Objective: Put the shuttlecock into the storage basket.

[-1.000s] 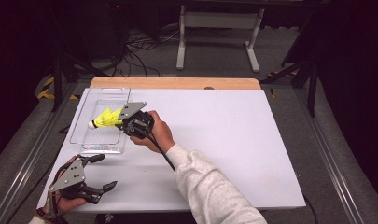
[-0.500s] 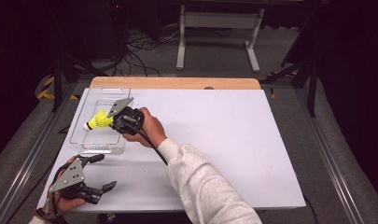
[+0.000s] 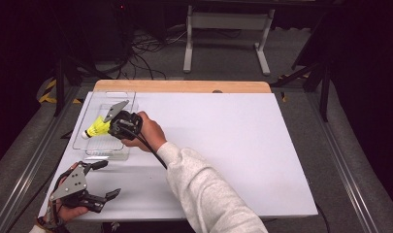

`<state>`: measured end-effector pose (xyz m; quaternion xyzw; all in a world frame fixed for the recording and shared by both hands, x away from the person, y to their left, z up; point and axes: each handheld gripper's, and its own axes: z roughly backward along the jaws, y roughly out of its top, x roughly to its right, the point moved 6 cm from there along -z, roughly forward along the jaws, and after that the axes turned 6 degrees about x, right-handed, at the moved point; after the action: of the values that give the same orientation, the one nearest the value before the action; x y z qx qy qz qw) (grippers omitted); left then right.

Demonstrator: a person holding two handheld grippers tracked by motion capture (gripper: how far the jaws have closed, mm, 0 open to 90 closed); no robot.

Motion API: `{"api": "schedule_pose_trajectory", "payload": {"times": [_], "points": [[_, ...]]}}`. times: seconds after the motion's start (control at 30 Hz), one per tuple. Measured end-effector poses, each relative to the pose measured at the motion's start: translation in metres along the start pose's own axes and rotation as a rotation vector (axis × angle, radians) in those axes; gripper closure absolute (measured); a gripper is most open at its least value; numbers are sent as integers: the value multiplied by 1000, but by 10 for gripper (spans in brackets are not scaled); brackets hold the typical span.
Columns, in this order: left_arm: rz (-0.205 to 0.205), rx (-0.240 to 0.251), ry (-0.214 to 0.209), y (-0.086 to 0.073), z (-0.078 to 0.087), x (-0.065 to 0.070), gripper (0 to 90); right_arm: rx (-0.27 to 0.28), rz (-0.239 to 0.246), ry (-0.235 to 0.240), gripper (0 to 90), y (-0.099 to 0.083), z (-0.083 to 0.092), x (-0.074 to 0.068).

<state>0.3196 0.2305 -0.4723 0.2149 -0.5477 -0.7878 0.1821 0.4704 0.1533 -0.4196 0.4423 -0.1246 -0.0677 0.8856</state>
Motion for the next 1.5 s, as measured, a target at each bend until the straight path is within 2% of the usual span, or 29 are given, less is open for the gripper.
{"api": "schedule_pose_trajectory", "payload": {"times": [0.37, 0.63, 1.23, 1.5], "points": [[-3, 4, -7, 0, 1, 1, 69, -43, 9, 16, 884, 0, -18, -7], [-5, 4, -9, 0, 0, 2, 69, -55, -30, 23, 883, -10, -28, -6], [-11, -6, -10, -1, 0, 1, 68, -74, -62, 27, 872, -24, -37, -9], [-11, -6, -9, -1, 0, 1, 69, -83, -62, 31, 862, -25, -39, -10]]}}
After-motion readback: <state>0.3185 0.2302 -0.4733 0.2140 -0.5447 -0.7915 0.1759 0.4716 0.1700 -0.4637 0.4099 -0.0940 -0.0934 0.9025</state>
